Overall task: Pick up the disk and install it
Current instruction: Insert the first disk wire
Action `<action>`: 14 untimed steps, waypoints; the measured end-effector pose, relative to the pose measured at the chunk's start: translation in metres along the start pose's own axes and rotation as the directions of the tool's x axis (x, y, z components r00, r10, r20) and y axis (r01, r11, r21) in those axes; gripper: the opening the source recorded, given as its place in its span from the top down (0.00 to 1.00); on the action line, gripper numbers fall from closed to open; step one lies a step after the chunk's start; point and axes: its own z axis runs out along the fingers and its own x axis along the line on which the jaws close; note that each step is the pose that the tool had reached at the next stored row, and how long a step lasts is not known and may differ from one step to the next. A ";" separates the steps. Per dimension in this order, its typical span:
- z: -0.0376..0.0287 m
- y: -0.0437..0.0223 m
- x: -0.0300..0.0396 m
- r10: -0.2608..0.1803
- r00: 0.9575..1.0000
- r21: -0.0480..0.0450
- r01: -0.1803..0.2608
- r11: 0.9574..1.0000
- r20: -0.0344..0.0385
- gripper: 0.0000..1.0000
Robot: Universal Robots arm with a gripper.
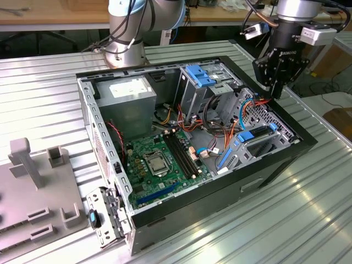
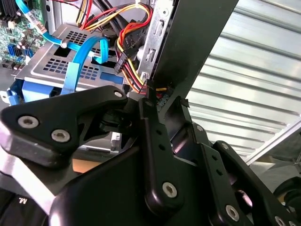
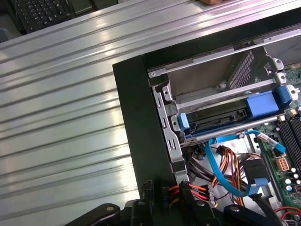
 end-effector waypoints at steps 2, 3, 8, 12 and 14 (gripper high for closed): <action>0.0000 0.0000 0.0000 0.002 1.000 0.000 -0.002 1.000 0.001 0.65; 0.0000 0.0000 0.0000 0.002 1.000 0.000 -0.002 1.000 0.001 0.65; -0.0001 0.0000 0.0000 0.003 1.000 -0.001 -0.003 1.000 0.001 0.83; 0.0000 0.0000 0.0000 0.004 1.000 -0.001 -0.004 1.000 0.001 0.83; 0.0000 0.0000 0.0000 0.004 1.000 -0.001 -0.004 1.000 0.001 0.83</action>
